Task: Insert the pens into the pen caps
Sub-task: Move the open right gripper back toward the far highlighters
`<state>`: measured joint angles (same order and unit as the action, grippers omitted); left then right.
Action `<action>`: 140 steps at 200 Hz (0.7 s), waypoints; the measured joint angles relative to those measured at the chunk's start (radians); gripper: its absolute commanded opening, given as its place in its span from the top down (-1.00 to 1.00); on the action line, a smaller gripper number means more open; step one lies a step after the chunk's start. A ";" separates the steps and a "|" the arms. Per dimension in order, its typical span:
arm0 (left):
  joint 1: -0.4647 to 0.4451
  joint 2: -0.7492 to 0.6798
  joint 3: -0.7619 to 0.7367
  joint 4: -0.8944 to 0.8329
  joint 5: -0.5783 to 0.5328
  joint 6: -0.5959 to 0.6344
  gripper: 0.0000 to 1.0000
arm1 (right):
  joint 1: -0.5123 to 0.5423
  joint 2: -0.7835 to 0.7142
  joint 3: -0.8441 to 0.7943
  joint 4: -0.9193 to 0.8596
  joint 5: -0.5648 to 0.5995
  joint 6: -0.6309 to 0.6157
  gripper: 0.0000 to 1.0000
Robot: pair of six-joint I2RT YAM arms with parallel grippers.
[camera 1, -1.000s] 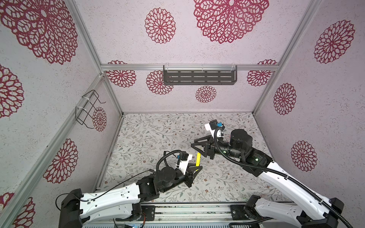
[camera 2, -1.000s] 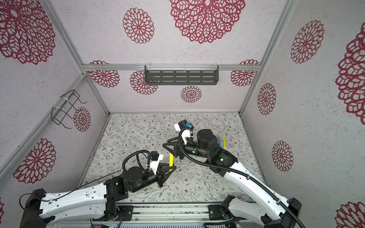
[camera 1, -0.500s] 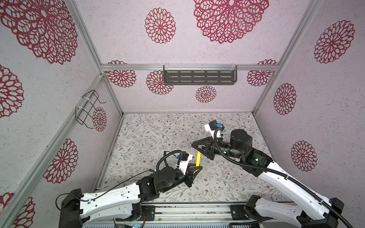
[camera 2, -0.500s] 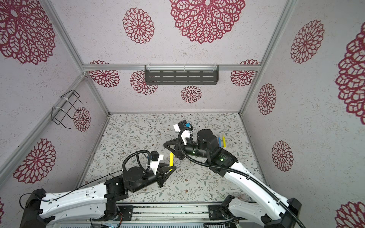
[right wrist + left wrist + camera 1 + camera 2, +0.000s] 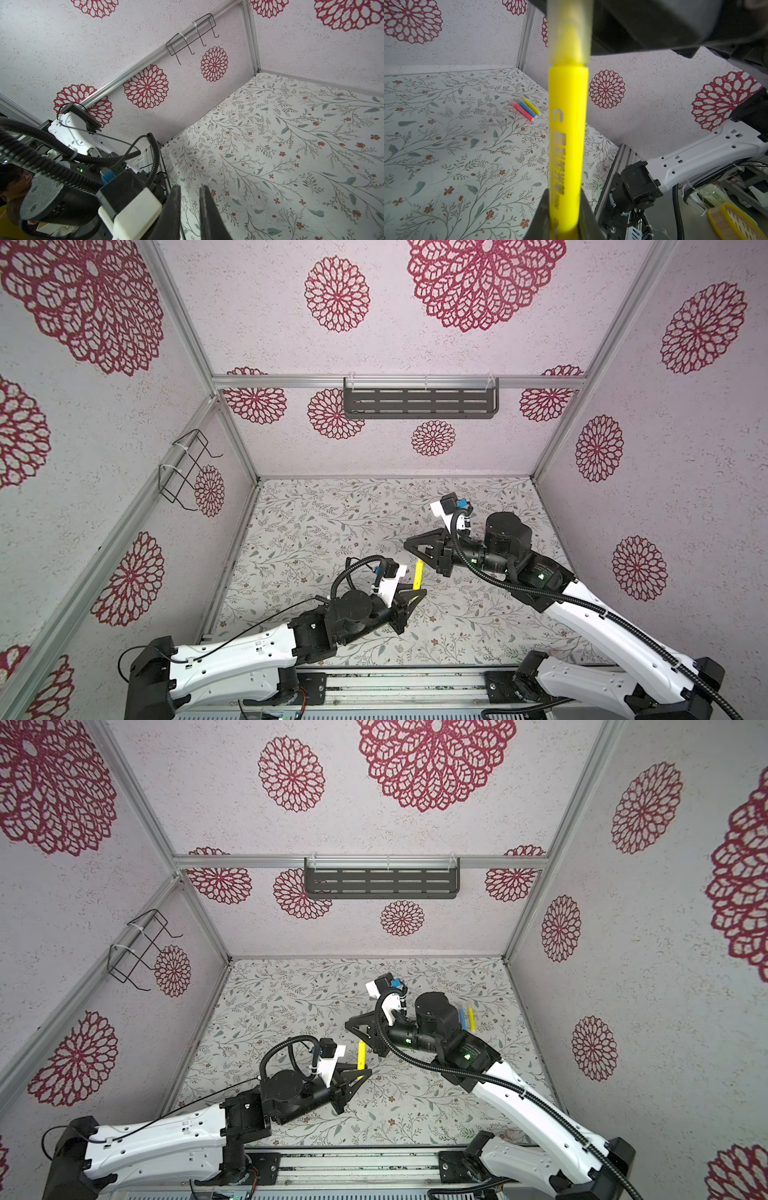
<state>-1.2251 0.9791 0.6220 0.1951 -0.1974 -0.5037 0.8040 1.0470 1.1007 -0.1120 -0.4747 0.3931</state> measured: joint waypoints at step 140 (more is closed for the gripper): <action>-0.006 0.005 0.017 -0.084 0.002 0.069 1.00 | 0.021 -0.088 -0.137 0.090 0.062 0.003 1.00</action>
<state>-1.2316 0.9840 0.6388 0.1112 -0.1959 -0.4343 0.8249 0.9592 0.9634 -0.0219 -0.4129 0.3965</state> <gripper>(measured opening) 0.176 0.179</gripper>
